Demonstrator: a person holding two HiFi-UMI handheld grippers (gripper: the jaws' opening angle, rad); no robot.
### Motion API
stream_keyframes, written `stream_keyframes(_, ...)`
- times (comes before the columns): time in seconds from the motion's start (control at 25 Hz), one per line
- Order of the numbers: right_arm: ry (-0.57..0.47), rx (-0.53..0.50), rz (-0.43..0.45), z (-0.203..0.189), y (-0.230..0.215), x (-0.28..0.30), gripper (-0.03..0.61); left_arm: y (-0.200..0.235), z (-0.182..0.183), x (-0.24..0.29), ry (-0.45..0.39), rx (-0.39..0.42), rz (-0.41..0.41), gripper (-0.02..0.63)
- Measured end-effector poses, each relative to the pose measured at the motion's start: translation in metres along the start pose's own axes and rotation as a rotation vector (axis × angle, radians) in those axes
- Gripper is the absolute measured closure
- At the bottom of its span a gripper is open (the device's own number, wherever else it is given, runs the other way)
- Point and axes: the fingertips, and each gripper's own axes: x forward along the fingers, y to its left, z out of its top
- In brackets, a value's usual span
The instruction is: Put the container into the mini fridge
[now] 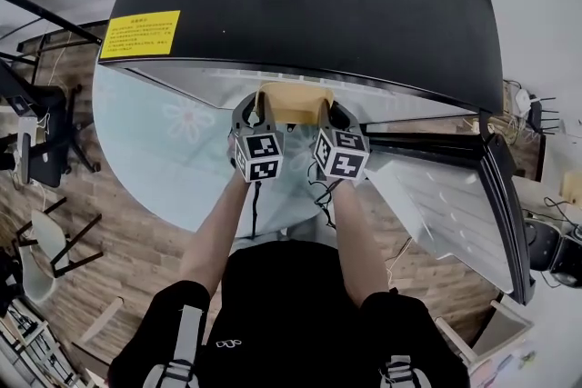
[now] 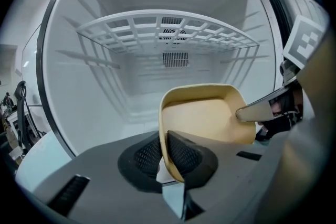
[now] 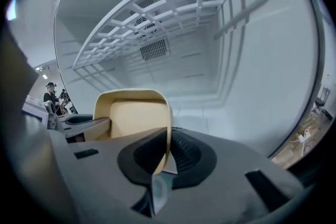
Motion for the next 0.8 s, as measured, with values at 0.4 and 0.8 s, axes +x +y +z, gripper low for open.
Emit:
stream_keyframes(0.4,0.009,-0.02,-0.07,0.005,-0.012,0.02,0.552,0.003,0.001,0.021,-0.034,0.084,0.015,0.542)
stream_keyframes(0.8,-0.027,0.07,-0.133,0.014,-0.019,0.03,0.498,0.013,-0.001,0.022,-0.05,-0.019,0.021,0.426)
